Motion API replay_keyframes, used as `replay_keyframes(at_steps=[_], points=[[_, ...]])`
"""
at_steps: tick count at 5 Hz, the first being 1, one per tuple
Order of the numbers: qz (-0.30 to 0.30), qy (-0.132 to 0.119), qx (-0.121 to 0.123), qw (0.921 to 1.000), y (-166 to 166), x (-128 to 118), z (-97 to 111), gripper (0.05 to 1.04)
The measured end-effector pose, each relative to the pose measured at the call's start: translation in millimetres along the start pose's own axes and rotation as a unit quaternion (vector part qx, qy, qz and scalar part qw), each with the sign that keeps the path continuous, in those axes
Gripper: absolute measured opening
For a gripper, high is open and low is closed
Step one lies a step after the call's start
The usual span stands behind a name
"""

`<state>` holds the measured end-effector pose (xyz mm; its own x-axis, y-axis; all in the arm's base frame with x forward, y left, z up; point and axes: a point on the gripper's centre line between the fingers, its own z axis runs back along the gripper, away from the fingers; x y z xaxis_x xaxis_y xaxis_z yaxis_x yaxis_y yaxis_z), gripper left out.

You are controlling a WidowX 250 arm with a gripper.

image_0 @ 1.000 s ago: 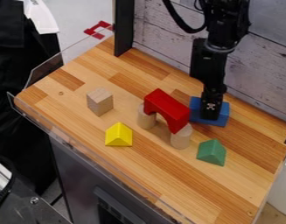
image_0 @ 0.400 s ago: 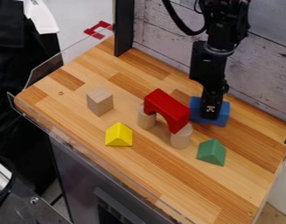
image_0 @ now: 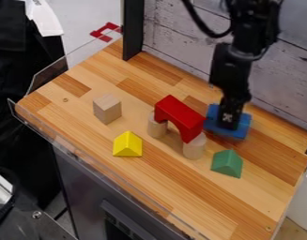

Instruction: Put the blue rectangular block on top of the red arch

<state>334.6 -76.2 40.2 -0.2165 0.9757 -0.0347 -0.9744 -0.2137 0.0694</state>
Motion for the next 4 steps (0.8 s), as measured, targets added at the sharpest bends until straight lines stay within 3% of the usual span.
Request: replay_keyframes(at_steps=[1, 2, 3, 4], points=[[-0.123, 0.014, -0.013, 0.9922, 0, -6, 36, 0.562], [-0.183, 0.034, -0.04, 0.9818, 4, -2, 72, 0.562], [-0.182, 0.026, -0.028, 0.9825, 16, 25, 86, 0.562], [-0.164, 0.028, -0.012, 0.9859, 32, 49, 87, 0.562]])
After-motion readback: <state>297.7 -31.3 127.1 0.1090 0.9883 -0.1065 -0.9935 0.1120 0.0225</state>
